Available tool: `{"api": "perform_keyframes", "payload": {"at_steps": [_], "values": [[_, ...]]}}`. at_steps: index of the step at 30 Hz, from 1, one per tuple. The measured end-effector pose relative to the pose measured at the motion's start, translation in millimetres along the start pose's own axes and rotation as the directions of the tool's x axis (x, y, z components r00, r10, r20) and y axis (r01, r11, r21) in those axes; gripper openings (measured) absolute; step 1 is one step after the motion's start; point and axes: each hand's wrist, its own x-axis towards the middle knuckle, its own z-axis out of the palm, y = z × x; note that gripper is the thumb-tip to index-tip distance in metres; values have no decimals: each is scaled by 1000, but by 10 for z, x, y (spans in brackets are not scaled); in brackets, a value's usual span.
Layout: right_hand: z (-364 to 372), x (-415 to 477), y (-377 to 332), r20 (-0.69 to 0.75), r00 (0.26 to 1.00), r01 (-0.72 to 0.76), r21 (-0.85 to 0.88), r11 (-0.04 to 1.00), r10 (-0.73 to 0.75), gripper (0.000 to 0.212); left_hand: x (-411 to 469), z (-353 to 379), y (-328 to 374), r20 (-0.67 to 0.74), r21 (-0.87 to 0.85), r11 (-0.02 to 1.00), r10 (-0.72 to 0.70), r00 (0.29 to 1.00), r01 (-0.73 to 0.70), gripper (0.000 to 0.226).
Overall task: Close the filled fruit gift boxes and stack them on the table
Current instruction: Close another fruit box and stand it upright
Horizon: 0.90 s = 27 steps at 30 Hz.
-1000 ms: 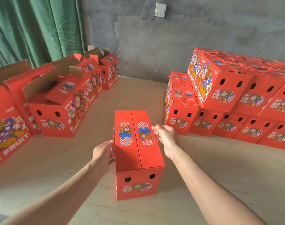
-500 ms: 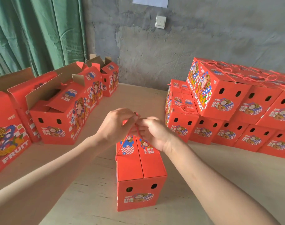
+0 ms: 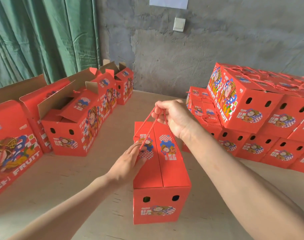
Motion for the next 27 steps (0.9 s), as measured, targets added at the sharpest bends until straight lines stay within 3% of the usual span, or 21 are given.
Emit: {"api": "perform_keyframes", "payload": {"at_steps": [5,10,12,14,17,19,21,24,27], "values": [[-21,146,-27,-35,997,71,-59,996,-73,26,312,-24,-98,91,60,997,52,995,-58,45],[-144,268,230,-172,985,-1,-109,994,-18,23,493,262,-313,194,159,987,-60,979,29,55],[-154,311,325,-240,970,-6,-147,989,-30,21,537,344,-329,154,93,986,-152,976,139,56],[-157,344,399,-221,975,-17,-178,984,-24,16,545,390,-348,77,21,984,-178,981,176,62],[-149,321,440,-123,983,-161,-225,961,136,7,453,409,-384,58,-157,985,-69,996,77,75],[-131,286,411,-127,950,-313,-392,865,286,16,380,382,-382,82,-269,963,29,996,-6,76],[-81,304,314,-183,933,-361,-455,814,311,22,356,389,-391,91,-267,962,88,992,-61,67],[-39,448,138,-360,908,-344,-348,872,215,27,350,374,-416,79,-307,951,69,994,-41,59],[33,568,7,-421,883,-342,-270,900,209,24,323,295,-475,191,-470,881,168,967,-60,90]]}}
